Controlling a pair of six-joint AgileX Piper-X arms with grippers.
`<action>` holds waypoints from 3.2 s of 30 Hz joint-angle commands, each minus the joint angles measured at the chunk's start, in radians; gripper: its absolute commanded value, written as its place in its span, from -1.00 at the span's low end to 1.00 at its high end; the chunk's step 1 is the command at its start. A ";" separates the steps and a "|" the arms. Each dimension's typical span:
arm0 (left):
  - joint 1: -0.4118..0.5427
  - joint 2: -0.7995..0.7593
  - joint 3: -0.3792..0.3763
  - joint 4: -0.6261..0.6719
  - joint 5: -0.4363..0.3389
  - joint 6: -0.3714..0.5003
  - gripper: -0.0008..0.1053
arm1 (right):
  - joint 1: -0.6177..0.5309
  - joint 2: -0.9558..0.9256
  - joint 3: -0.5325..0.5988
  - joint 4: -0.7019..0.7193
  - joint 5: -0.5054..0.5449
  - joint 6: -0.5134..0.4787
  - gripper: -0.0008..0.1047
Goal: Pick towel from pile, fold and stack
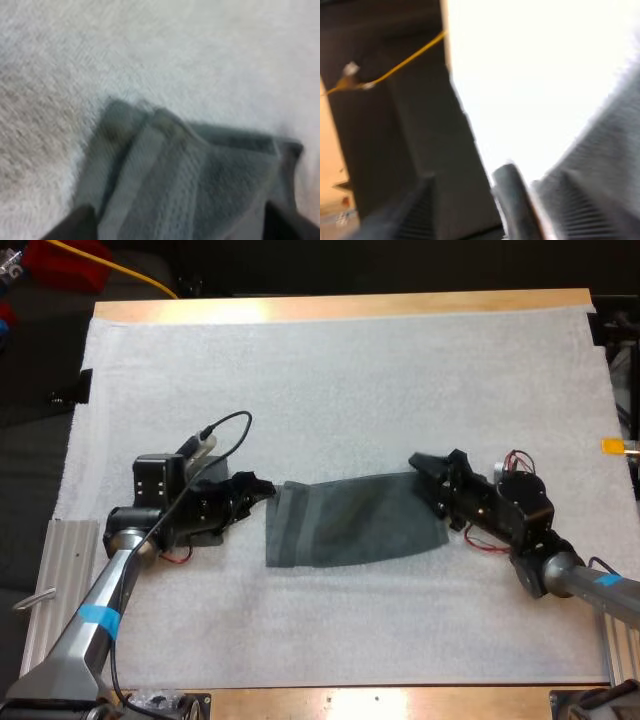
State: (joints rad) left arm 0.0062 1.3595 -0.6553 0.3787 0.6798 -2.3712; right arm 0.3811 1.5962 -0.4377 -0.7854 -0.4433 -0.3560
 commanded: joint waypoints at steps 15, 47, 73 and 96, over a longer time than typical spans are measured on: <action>0.004 -0.199 -0.005 0.195 0.051 0.321 0.15 | -0.006 -0.069 -0.008 0.060 -0.137 -0.162 0.37; 0.002 -0.693 -0.005 0.587 -0.013 0.444 0.15 | -0.006 -0.666 -0.016 1.034 0.053 -0.659 0.36; 0.002 -0.768 -0.005 0.635 0.013 0.444 0.16 | -0.067 -0.659 -0.213 1.415 0.257 -0.991 0.36; 0.002 -0.768 -0.005 0.637 0.013 0.444 0.16 | -0.242 -0.154 -0.313 1.343 -0.132 -1.133 0.36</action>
State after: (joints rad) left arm 0.0098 0.5959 -0.6553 1.0166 0.6821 -1.9317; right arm 0.1427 1.4399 -0.7399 0.5696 -0.5491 -1.4775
